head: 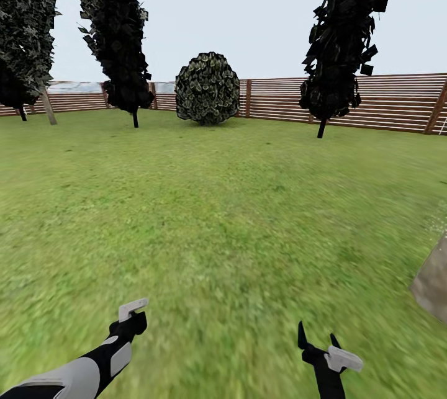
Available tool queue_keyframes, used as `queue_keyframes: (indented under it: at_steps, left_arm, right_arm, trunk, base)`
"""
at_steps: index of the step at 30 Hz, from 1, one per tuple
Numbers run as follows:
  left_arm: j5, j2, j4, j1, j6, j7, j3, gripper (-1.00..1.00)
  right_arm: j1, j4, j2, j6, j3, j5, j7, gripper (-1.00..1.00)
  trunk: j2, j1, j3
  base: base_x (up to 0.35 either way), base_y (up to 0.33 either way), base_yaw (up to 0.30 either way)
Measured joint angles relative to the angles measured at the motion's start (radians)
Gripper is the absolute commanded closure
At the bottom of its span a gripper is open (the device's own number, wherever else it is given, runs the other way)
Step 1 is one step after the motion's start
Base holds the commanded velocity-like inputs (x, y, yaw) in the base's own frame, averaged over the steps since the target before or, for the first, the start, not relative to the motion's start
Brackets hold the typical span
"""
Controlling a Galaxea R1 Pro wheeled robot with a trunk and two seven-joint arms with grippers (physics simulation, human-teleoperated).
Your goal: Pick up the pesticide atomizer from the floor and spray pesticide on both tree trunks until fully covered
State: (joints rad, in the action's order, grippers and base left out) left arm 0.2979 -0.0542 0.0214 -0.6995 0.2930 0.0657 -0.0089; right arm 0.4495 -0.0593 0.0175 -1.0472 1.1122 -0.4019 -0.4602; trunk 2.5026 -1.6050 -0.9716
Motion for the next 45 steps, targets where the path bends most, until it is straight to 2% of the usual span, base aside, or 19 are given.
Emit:
queue_keyframes:
  at_steps: [45]
  left_arm:
    - [0.000, 0.001, 0.000, 0.000, 0.000, 0.000, 0.000, 1.00]
  right_arm:
    - [0.000, 0.004, -0.001, 0.000, -0.002, 0.000, 0.000, -1.00]
  trunk:
    - [0.000, 0.000, 0.000]
  base:
    - [0.000, 0.000, 0.000]
